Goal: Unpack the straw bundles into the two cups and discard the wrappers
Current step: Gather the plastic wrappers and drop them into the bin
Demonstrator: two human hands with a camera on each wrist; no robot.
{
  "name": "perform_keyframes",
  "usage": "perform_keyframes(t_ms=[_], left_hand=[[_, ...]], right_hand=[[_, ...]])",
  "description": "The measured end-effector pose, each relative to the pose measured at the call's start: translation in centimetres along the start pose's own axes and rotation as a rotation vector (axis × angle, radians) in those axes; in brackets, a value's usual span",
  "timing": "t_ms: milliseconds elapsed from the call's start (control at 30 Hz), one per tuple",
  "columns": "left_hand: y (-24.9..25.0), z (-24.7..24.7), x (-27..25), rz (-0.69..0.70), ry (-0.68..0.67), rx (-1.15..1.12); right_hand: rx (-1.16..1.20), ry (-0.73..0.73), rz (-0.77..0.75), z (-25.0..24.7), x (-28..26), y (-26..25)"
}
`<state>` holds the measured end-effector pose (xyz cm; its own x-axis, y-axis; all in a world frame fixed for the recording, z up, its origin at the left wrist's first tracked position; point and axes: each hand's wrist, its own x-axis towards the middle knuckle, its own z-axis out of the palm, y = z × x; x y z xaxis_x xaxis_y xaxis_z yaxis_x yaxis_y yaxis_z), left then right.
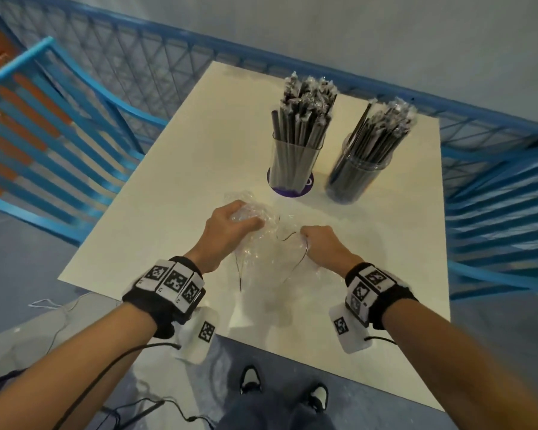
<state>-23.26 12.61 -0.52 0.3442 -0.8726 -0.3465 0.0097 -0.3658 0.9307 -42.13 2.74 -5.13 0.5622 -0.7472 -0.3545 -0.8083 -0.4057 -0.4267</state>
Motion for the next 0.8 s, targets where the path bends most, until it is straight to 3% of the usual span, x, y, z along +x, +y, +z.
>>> perform_keyframes(t_ms=[167,300,367,467,533,667,800], left_hand=[[1.9,2.4,0.2,-0.003,-0.051,-0.029],[3.3,6.4,-0.3,0.004,-0.124,-0.051],[3.9,9.2,-0.8,0.012,-0.157,-0.061],[4.8,13.8,-2.2,0.050,-0.214,-0.062],[5.6,17.3,-3.3,0.085,-0.249,-0.066],[6.2,25.1,-5.4,0.099,-0.234,-0.073],[6.3,34.4,-8.9,0.144,-0.251,-0.017]], right_hand=[[0.226,-0.035,-0.030,-4.3,-3.7,1.1],[0.791,0.027,0.031,-7.4,-8.1,3.4],[0.990,0.010,0.113,-9.1,-10.5,4.9],[1.204,-0.056,0.112,-12.1,-15.5,8.0],[1.138,0.063,0.138,-13.8,-18.9,10.8],[0.630,0.488,0.212,-15.5,-24.9,18.6],[0.545,0.665,0.299,-16.0,-30.5,28.4]])
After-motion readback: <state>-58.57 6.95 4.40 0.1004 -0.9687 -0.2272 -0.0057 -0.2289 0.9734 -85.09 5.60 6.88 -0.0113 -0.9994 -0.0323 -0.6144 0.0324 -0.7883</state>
